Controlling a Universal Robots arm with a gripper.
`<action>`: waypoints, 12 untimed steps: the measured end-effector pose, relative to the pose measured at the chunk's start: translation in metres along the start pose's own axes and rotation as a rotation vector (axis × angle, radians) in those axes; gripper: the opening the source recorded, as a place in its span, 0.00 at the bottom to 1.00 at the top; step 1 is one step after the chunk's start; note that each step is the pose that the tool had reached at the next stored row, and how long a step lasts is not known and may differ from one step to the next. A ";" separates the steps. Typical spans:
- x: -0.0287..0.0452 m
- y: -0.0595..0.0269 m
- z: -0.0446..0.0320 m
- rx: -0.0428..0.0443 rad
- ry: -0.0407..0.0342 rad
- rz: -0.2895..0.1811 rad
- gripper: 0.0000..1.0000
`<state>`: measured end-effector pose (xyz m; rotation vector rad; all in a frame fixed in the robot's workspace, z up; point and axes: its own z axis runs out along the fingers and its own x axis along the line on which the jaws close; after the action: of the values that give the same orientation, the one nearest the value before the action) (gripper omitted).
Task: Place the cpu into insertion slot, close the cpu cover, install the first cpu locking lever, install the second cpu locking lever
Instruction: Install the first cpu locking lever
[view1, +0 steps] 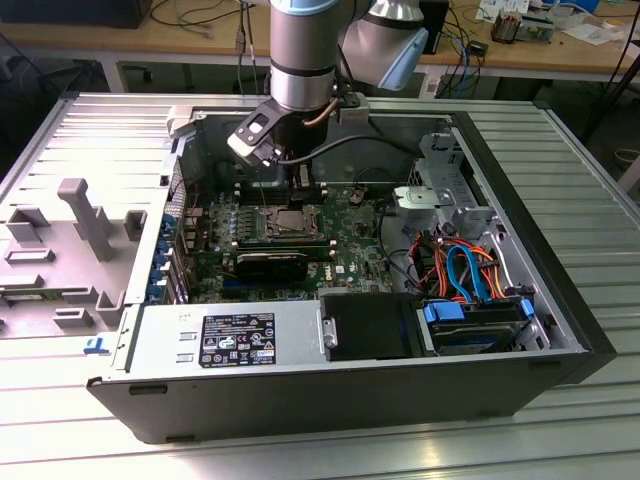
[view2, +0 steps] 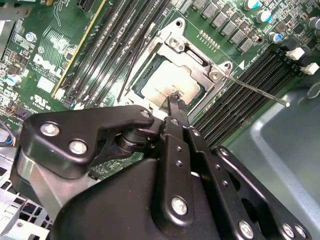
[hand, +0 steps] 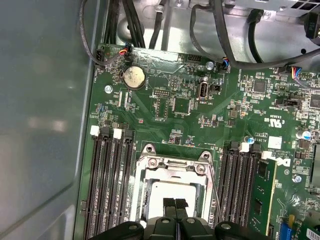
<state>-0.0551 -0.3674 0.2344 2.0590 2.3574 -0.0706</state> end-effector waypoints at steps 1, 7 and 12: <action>0.0000 0.0000 0.0000 -0.0018 0.0009 -0.038 0.11; 0.0000 -0.0001 0.0000 -0.0035 0.0018 -0.078 0.11; 0.0000 -0.0001 0.0000 -0.0047 0.0010 -0.110 0.11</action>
<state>-0.0552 -0.3674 0.2344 1.9259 2.4676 -0.0648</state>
